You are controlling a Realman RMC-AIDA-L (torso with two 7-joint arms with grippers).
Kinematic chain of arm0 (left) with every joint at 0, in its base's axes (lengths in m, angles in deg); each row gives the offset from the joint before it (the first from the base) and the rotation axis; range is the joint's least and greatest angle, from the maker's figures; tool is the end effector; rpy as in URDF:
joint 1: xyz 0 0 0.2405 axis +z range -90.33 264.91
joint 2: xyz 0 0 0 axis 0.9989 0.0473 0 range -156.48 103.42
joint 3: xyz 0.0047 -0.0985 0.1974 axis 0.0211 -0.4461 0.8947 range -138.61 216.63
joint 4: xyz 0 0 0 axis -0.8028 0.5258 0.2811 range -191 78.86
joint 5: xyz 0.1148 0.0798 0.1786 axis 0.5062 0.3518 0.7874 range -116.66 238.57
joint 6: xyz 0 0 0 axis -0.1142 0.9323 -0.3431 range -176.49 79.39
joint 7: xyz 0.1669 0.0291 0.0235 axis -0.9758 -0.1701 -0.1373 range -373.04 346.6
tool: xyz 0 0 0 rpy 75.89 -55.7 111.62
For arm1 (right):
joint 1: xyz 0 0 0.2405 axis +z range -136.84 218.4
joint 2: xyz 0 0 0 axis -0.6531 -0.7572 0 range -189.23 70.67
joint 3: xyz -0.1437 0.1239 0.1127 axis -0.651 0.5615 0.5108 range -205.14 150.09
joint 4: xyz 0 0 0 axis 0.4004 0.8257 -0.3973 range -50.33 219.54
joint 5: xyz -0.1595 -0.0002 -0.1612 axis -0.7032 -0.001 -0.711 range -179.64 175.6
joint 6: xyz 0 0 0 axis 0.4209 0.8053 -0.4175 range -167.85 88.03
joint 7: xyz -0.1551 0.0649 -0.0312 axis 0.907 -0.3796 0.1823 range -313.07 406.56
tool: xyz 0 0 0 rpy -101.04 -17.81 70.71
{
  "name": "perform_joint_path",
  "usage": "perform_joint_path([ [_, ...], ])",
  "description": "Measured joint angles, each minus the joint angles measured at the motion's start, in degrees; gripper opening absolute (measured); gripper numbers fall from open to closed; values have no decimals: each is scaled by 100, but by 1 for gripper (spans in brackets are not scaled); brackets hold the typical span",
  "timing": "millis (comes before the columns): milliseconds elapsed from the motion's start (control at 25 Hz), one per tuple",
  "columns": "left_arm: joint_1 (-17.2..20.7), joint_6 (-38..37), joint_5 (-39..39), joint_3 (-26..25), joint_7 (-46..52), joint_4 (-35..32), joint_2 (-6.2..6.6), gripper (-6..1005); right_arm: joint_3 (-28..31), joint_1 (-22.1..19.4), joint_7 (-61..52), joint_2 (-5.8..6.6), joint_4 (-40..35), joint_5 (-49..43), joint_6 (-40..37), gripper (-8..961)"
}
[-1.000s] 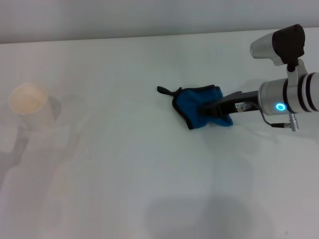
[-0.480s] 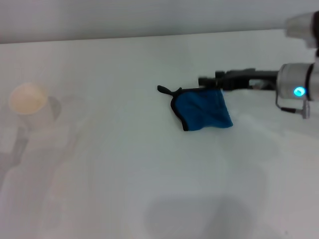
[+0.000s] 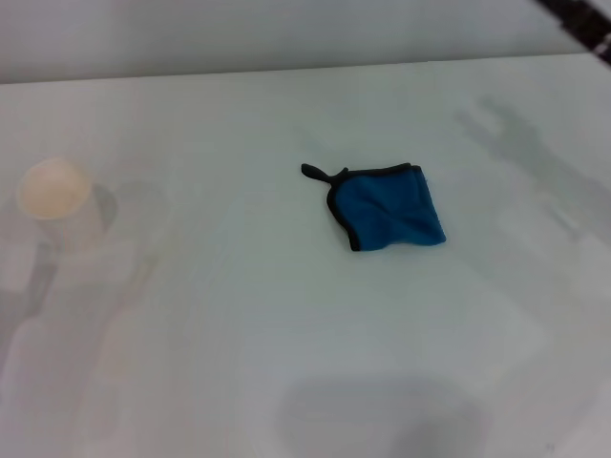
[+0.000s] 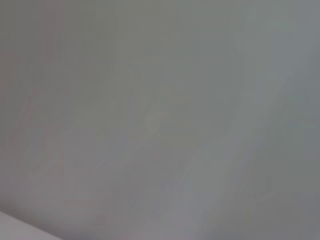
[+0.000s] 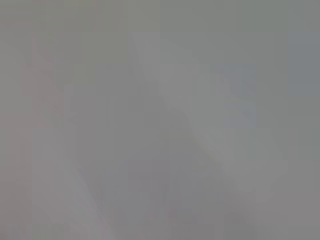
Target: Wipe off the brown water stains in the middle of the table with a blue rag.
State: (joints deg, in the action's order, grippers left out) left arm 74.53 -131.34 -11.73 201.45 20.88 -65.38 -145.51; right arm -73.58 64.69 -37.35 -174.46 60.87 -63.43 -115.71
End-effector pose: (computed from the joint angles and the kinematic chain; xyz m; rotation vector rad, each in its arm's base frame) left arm -0.3328 0.2616 -0.0134 -1.4790 -0.9000 -1.0745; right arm 0.2740 0.3743 0.0742 -1.7863 1.0447 1.3783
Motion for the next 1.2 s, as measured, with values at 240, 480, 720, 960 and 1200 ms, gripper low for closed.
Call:
perform_joint_path([
  [240,-4,14,-2,4,0,0,-8,891,205,30,3644,-34,1649,1893,-249,877],
  [480,-31,3,-15,-28,348,0,6,891,213,66,5140,-73,2334,2284,-99,877],
  [720,-109,-2,-5,6,513,153,2,892,219,155,6037,-100,2569,2322,81,877],
  [960,-80,-5,-1,18,732,222,7,892,224,271,6080,-102,2587,2355,249,877],
  [1200,-79,-28,-1,7,1216,242,4,892,228,283,6063,-102,2590,2358,244,877],
])
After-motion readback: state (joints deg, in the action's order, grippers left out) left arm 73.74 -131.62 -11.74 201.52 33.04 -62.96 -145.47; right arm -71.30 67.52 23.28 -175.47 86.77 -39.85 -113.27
